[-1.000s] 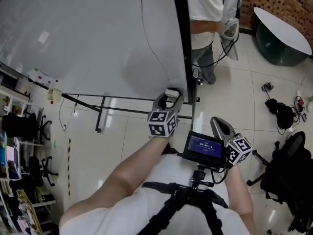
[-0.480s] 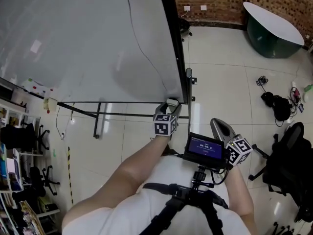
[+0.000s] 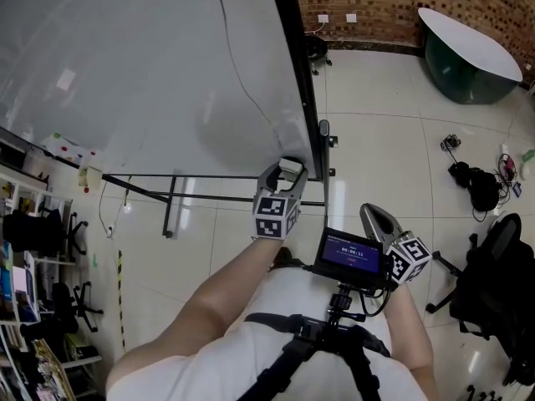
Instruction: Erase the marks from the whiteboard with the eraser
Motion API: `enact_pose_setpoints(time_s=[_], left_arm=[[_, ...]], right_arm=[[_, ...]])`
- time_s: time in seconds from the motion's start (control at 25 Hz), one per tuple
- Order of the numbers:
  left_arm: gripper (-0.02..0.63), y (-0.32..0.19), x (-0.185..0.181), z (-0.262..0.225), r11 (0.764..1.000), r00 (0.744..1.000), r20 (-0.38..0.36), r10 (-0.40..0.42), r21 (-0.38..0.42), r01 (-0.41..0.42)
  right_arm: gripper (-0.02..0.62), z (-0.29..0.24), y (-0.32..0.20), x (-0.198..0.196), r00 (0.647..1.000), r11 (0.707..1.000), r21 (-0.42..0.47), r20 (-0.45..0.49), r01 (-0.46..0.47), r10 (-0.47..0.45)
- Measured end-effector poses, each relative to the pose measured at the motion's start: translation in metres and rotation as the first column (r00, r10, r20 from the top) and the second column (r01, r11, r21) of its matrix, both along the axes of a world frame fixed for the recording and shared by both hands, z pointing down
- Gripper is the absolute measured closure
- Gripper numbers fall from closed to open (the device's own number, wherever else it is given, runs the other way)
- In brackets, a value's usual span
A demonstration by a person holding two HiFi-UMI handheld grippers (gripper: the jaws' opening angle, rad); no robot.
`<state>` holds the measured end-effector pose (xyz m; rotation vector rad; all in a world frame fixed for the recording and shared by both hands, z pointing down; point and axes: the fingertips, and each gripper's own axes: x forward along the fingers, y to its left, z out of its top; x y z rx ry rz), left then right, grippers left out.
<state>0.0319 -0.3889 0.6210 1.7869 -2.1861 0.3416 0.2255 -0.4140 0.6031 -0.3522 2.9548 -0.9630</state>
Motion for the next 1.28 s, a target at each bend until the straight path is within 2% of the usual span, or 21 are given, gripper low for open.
enact_pose_setpoints(time_s=[0.12,0.28,0.36,0.52,0.64,0.84,1.12,1.28], left_arm=[[0.344,0.002,-0.003,-0.044,0.998,0.998,0.056,-0.024,0.063,0.021],[0.344,0.008,-0.006,-0.073,0.994,0.997,0.057,-0.061,0.094,0.056],[0.344,0.010,-0.006,-0.058,0.996,0.997,0.009,-0.074,0.053,0.073],[0.344,0.014,-0.012,-0.005,0.991,0.987,-0.120,-0.112,-0.088,0.102],[0.344,0.013,-0.017,0.003,0.987,0.987,-0.094,-0.128,-0.106,0.118],[0.344,0.008,-0.012,-0.034,0.993,0.992,-0.027,-0.119,-0.027,0.119],[0.344,0.003,-0.004,-0.122,0.984,0.991,0.069,-0.117,0.142,0.106],[0.344,0.004,-0.001,-0.136,0.981,0.988,0.108,-0.107,0.171,0.087]], right_arm=[[0.575,-0.001,0.001,-0.006,1.000,1.000,-0.005,0.010,0.028,-0.028],[0.575,-0.007,0.006,-0.013,0.998,0.999,-0.005,0.025,0.052,-0.052],[0.575,-0.007,0.006,-0.011,0.998,0.999,-0.010,0.031,0.053,-0.053],[0.575,-0.008,0.004,-0.008,0.998,0.999,-0.020,0.035,0.044,-0.043],[0.575,-0.008,0.002,-0.003,0.999,0.999,-0.030,0.034,0.030,-0.029],[0.575,-0.005,0.000,0.007,0.999,0.999,-0.044,0.035,0.026,-0.024],[0.575,-0.004,0.003,0.001,0.997,0.997,-0.053,0.049,0.059,-0.057],[0.575,-0.013,0.006,-0.003,0.994,0.995,-0.020,0.056,0.098,-0.097]])
